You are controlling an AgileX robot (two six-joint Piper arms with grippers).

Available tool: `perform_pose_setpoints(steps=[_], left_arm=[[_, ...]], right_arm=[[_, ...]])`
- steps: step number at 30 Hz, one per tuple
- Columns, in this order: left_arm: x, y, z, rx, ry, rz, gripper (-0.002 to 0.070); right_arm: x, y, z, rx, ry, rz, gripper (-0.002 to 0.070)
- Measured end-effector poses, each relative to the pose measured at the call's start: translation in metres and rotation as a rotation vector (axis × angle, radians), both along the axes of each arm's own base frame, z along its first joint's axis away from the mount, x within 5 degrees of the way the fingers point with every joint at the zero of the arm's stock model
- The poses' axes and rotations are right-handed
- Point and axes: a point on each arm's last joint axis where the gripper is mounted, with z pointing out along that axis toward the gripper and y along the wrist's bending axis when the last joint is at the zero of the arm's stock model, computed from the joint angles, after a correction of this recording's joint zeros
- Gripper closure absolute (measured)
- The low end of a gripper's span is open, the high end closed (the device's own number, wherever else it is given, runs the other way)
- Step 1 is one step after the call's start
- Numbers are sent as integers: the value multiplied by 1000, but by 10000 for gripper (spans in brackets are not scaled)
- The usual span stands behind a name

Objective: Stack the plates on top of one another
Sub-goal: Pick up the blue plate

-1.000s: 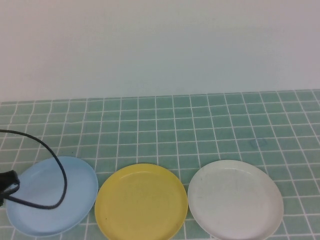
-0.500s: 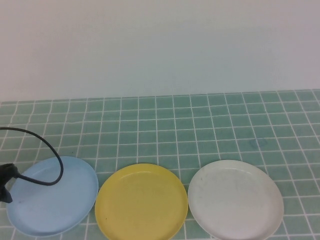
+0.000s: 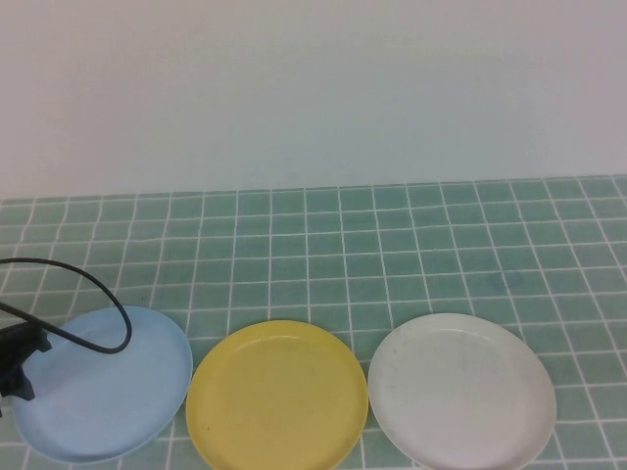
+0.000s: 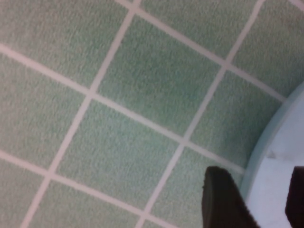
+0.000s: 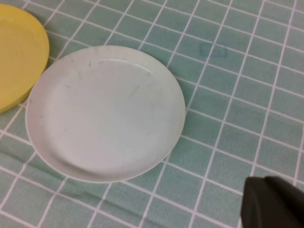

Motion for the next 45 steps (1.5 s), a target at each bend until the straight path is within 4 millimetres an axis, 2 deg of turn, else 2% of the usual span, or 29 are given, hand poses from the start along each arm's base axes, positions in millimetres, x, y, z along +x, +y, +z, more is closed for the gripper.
perform_pose_setpoints(steps=[11, 14, 19, 22, 29, 34, 42, 45], left_arm=[[4, 1, -18, -4, 54, -18, 399], [5, 1, -17, -4, 52, -18, 463], [7, 2, -14, 8, 43, -30, 630], [7, 2, -14, 8, 43, -30, 654], [13, 3, -8, 7, 42, -36, 659], [18, 2, 12, -1, 13, -72, 667], [10, -3, 72, 13, -220, -72, 669], [2, -12, 90, -32, -289, -139, 670]], right_arm=[[0, 0, 0, 3, 0, 0, 678], [0, 0, 0, 3, 0, 0, 678], [0, 0, 0, 6, 0, 0, 678], [0, 0, 0, 6, 0, 0, 678], [0, 0, 0, 6, 0, 0, 678], [0, 0, 0, 6, 0, 0, 678], [0, 0, 0, 8, 0, 0, 678], [0, 0, 0, 8, 0, 0, 678]])
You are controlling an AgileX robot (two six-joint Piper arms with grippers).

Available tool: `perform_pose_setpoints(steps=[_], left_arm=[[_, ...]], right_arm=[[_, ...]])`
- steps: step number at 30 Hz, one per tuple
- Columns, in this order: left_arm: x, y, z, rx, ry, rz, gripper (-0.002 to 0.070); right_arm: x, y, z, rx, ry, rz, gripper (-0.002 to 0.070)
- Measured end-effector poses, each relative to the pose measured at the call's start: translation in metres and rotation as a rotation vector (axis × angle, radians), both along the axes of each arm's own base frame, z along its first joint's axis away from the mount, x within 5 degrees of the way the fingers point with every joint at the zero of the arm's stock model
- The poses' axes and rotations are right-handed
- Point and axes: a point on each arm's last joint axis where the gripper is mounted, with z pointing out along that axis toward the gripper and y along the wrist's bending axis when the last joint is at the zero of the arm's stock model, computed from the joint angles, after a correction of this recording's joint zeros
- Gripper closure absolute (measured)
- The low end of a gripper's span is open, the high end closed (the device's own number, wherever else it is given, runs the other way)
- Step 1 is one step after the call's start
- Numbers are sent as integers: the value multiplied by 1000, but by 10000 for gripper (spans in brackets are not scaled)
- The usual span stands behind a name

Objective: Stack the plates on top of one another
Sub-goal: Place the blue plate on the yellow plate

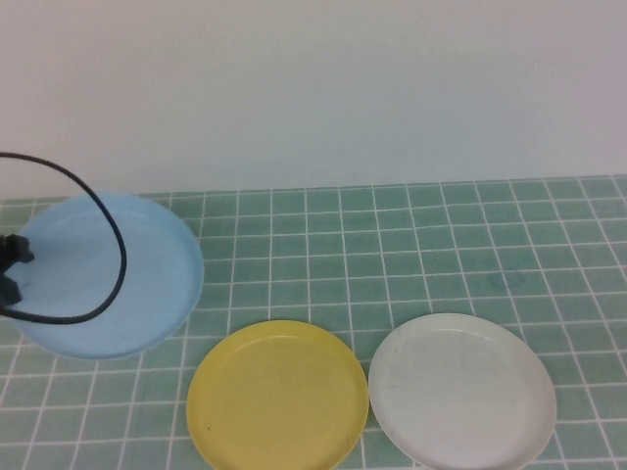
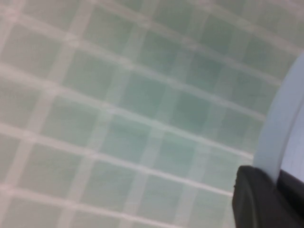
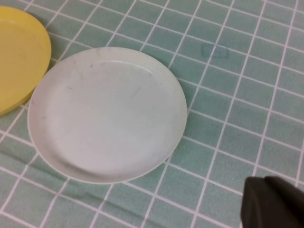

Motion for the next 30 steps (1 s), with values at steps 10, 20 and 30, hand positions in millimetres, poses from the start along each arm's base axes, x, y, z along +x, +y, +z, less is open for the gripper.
perform_pose_setpoints(steps=[10, 20, 30], left_arm=[[-11, -78, 5, -100, -20, -388, 670], [-7, -130, -43, -70, 102, -551, 670], [4, -131, -78, -39, 184, -549, 670]], right_arm=[[0, 1, 0, 11, 0, -1, 678], [0, 3, 1, 50, 0, -3, 678], [0, 3, 1, 50, 0, -3, 678]])
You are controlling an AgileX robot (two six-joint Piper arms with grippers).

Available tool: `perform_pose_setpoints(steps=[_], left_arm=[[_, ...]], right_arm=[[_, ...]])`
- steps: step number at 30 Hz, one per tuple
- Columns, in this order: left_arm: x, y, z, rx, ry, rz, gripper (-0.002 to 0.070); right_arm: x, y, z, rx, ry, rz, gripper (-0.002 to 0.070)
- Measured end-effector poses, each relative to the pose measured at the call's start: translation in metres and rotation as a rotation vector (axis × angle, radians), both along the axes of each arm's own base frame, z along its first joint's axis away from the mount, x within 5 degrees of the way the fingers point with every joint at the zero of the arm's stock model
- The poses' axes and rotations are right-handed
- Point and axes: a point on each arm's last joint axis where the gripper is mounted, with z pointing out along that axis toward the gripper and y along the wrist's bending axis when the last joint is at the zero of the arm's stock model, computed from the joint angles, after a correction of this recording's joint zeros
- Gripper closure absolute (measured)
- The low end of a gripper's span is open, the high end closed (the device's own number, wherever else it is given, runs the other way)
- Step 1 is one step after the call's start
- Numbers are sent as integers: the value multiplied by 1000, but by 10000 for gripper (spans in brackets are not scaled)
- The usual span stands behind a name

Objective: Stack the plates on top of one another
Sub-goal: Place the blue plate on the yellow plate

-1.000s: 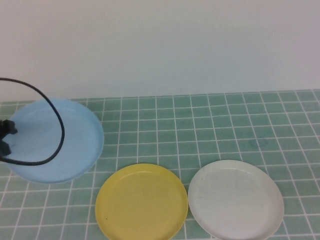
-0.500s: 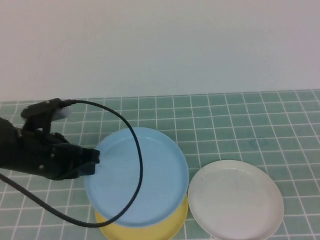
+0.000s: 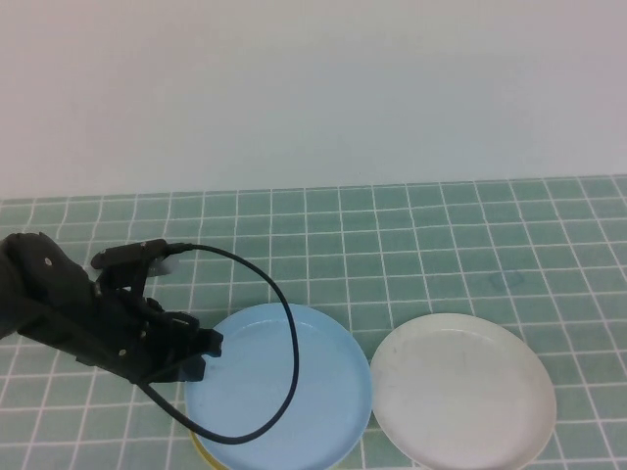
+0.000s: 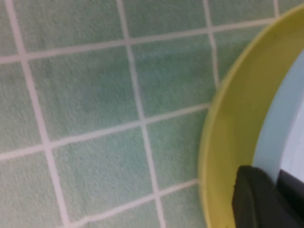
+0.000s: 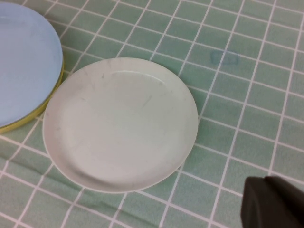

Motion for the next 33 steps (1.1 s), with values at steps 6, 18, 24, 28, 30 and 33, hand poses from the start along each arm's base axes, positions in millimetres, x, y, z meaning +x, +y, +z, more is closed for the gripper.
perform_pose_setpoints(steps=[6, 18, 24, 28, 30, 33], left_arm=[[1, 1, -3, 23, -5, -13, 669], [0, 1, -4, 20, 17, 1, 447], [0, 2, 0, 11, 23, 57, 420], [-2, 7, 10, 53, -15, 64, 496], [-3, 10, 18, 74, -53, 72, 554], [-6, 15, 40, 80, -148, 101, 637]], right_arm=[[0, 0, 0, 0, 0, 0, 678], [0, 0, 0, 0, 0, 0, 678], [-2, 1, -2, 4, 26, 10, 676], [-4, 2, -3, 10, 61, 27, 667], [-5, 3, -4, 16, 70, 31, 665], [-5, 3, -4, 25, 76, 32, 664]])
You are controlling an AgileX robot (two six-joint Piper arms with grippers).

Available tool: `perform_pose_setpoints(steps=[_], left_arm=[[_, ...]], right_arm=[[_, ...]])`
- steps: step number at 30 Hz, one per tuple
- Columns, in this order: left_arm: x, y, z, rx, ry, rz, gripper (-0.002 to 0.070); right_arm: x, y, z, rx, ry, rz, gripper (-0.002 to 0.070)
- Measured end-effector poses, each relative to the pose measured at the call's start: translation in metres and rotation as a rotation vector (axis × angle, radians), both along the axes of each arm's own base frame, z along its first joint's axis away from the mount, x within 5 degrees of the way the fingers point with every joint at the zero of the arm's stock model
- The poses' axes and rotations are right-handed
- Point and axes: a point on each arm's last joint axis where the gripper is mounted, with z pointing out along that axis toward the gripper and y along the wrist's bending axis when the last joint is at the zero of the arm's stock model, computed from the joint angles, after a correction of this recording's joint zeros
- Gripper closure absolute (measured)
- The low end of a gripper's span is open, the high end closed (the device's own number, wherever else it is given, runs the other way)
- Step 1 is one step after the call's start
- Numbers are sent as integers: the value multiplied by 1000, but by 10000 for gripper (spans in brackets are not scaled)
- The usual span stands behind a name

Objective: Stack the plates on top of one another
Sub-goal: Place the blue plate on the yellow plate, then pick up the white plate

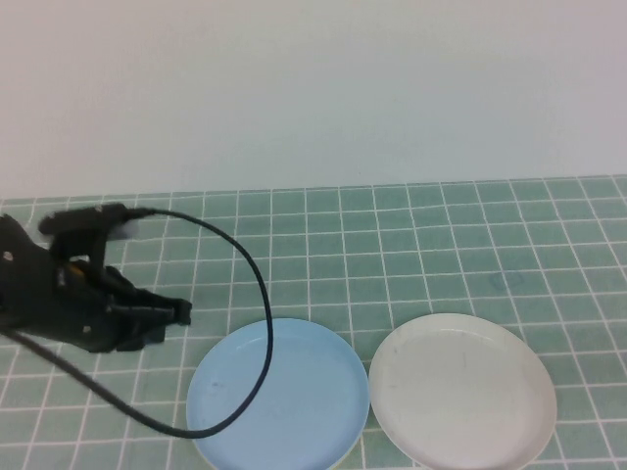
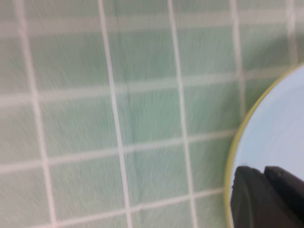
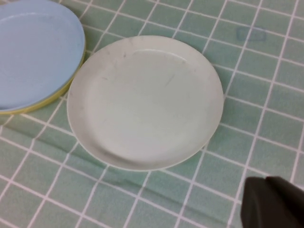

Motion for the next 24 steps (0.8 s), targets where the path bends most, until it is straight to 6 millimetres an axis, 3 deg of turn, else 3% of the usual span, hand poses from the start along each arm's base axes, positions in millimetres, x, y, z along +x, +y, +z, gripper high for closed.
perform_pose_setpoints(steps=[8, 15, 20, 24], left_arm=[[-28, 7, 65, -46, -228, -2, 673], [-74, 21, 132, -49, -548, -22, 675], [-107, 31, 157, 4, -678, -70, 675], [-125, 39, 165, 85, -721, -93, 675]], right_arm=[[23, 3, -16, 52, 129, -10, 649], [66, 12, -41, 185, 305, 1, 435], [104, 9, -65, 175, 380, -54, 391], [132, 8, -83, 168, 451, -71, 386]])
